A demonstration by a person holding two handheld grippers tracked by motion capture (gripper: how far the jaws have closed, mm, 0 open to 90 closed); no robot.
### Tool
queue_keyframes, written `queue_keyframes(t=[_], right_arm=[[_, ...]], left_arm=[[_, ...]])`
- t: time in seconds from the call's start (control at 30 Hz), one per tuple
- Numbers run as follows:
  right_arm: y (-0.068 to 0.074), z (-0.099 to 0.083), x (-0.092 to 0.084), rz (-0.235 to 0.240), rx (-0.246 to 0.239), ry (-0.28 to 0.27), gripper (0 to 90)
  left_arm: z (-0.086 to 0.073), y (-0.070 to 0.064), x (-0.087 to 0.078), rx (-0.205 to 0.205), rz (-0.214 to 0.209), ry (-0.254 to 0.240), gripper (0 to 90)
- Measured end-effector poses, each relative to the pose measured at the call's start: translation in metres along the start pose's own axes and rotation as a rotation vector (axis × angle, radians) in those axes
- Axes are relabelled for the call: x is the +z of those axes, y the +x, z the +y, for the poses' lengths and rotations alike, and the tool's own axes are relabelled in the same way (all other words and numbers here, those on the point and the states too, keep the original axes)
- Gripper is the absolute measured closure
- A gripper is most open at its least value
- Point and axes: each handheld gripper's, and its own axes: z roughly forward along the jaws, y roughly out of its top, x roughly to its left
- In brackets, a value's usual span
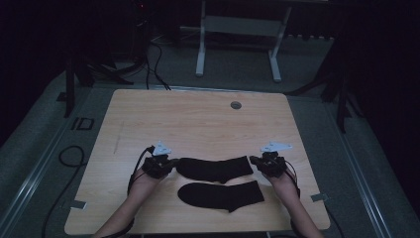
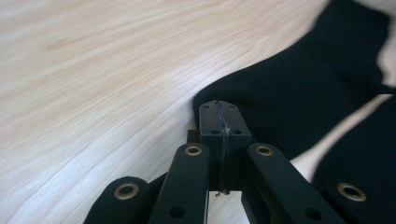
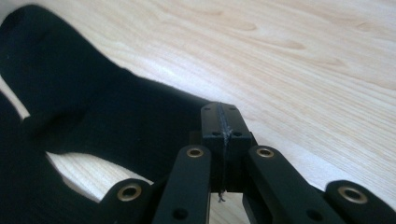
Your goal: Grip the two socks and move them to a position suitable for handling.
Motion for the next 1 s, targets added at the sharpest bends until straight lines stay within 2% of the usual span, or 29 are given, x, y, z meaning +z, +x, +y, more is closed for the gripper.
queue_keyframes(t=[0.13,0.27,0.33,0.47,0.57,0.7,0.8,0.87,1.0], right_arm=[[0.004,-0.002,0.013,0.009,-0.018,0.037,89.8],[0.003,-0.007,0.023,0.007,-0.01,0.065,89.7],[0.0,-0.009,0.026,-0.006,-0.003,0.064,89.7],[-0.007,-0.009,0.026,-0.023,0.01,0.065,89.7],[-0.013,-0.009,0.026,-0.045,0.012,0.073,89.7],[-0.019,-0.009,0.025,-0.039,0.035,0.073,89.6],[-0.017,-0.008,0.025,-0.046,0.028,0.073,89.0],[-0.015,-0.007,0.023,-0.049,0.031,0.051,87.2],[-0.011,-0.005,0.012,-0.012,0.037,0.011,80.0]], left_arm=[[0.004,-0.009,0.01,0.025,-0.038,0.03,89.9],[0.001,-0.006,0.025,0.001,-0.048,0.079,89.9],[-0.001,-0.005,0.03,0.002,-0.049,0.095,89.9],[-0.002,-0.002,0.032,-0.028,-0.056,0.076,89.8],[-0.001,-0.003,0.034,-0.032,-0.066,0.078,89.9],[0.0,-0.005,0.035,-0.022,-0.071,0.078,89.8],[0.0,-0.004,0.036,-0.019,-0.067,0.071,89.7],[0.0,-0.004,0.034,-0.028,-0.077,0.05,85.5],[0.0,-0.004,0.016,-0.048,-0.11,-0.009,76.0]])
